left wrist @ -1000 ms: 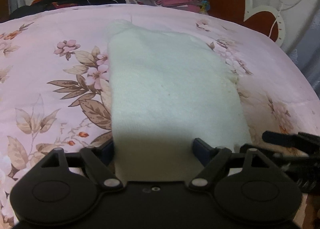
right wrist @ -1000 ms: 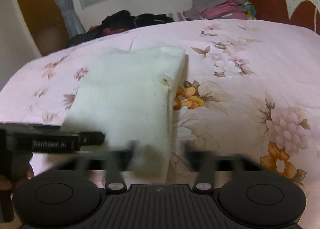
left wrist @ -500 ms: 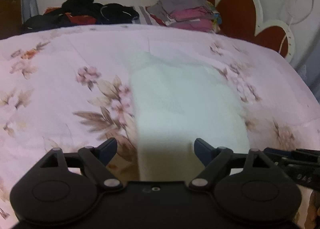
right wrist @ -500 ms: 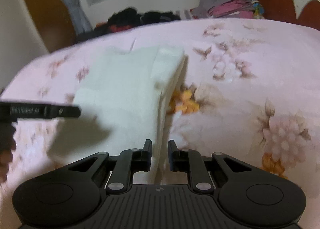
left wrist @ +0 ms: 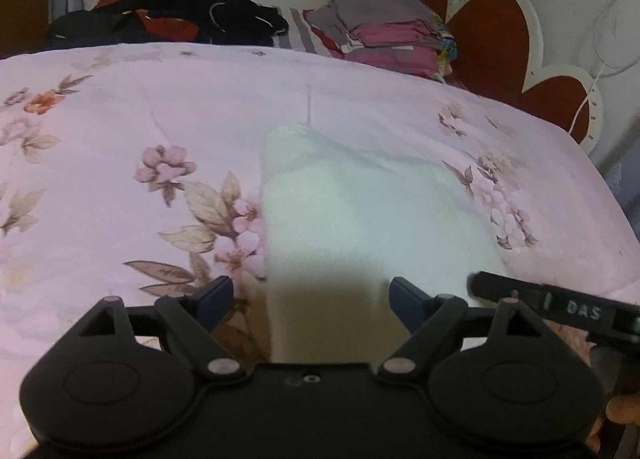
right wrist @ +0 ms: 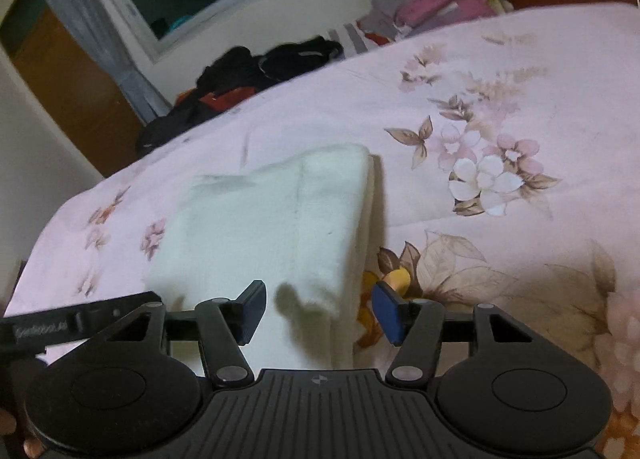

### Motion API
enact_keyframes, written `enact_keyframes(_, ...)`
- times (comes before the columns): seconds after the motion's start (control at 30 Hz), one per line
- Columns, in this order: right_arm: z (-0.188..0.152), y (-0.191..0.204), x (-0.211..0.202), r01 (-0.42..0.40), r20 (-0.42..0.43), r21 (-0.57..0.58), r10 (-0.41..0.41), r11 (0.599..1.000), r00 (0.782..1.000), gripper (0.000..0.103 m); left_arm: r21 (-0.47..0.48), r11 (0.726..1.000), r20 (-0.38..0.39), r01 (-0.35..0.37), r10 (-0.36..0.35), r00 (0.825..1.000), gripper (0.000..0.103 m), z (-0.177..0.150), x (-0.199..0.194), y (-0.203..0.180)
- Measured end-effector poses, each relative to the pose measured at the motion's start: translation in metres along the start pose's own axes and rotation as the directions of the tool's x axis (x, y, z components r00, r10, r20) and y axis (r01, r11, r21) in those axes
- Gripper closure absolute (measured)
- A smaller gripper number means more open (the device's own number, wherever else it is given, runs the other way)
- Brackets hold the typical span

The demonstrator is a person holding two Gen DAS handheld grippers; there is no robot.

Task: Fold small clothes

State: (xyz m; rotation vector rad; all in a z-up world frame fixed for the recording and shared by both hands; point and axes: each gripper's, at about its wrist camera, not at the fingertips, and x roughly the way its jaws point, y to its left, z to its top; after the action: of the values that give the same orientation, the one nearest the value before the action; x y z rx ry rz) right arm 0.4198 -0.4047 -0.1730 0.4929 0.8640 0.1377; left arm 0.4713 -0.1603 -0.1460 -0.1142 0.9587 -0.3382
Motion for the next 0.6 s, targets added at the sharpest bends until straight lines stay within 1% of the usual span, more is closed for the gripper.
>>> enact_keyframes(0.13,0.0,-0.013,0.014,-0.046,-0.033,0.063,0.048,0.997,0.998,0.044,-0.02,0.999,-0.045,0.037,-0.038,0.998,0.014,-0.004,0.022,0.006)
enact_keyframes(0.2,-0.001,-0.018,0.019,-0.07,-0.03,0.081,0.073,0.994,0.997,0.036,-0.041,0.997,-0.047,0.062,-0.064,0.997,0.008,-0.007,0.028,0.012)
enact_keyframes(0.27,-0.001,-0.02,0.022,-0.094,-0.025,0.074,0.097,0.993,0.995,0.034,-0.042,0.995,-0.043,0.09,-0.092,0.995,0.006,-0.008,0.032,0.016)
enact_keyframes(0.37,0.001,-0.017,0.028,-0.139,-0.02,0.043,0.14,0.989,0.99,0.034,-0.018,0.992,-0.029,0.124,-0.124,0.992,0.007,-0.008,0.036,0.016)
enact_keyframes(0.43,0.002,-0.017,0.033,-0.16,-0.006,0.055,0.16,0.986,0.987,0.034,-0.014,0.989,-0.019,0.144,-0.145,0.989,0.01,-0.007,0.038,0.016)
enact_keyframes(0.47,0.002,-0.016,0.035,-0.161,-0.004,0.053,0.162,0.986,0.987,0.036,-0.013,0.988,-0.015,0.152,-0.152,0.988,0.016,-0.007,0.039,0.015)
enact_keyframes(0.5,0.003,-0.015,0.036,-0.157,-0.005,0.042,0.157,0.987,0.988,0.042,-0.017,0.986,-0.013,0.165,-0.166,0.986,0.024,-0.006,0.039,0.014)
enact_keyframes(0.53,0.004,-0.014,0.037,-0.16,-0.009,0.04,0.16,0.986,0.987,0.044,-0.03,0.983,-0.016,0.18,-0.181,0.983,0.027,-0.005,0.04,0.014)
enact_keyframes(0.6,0.005,-0.013,0.038,-0.172,-0.022,0.042,0.173,0.984,0.985,0.057,-0.054,0.981,-0.022,0.185,-0.186,0.982,0.038,-0.002,0.04,0.013)
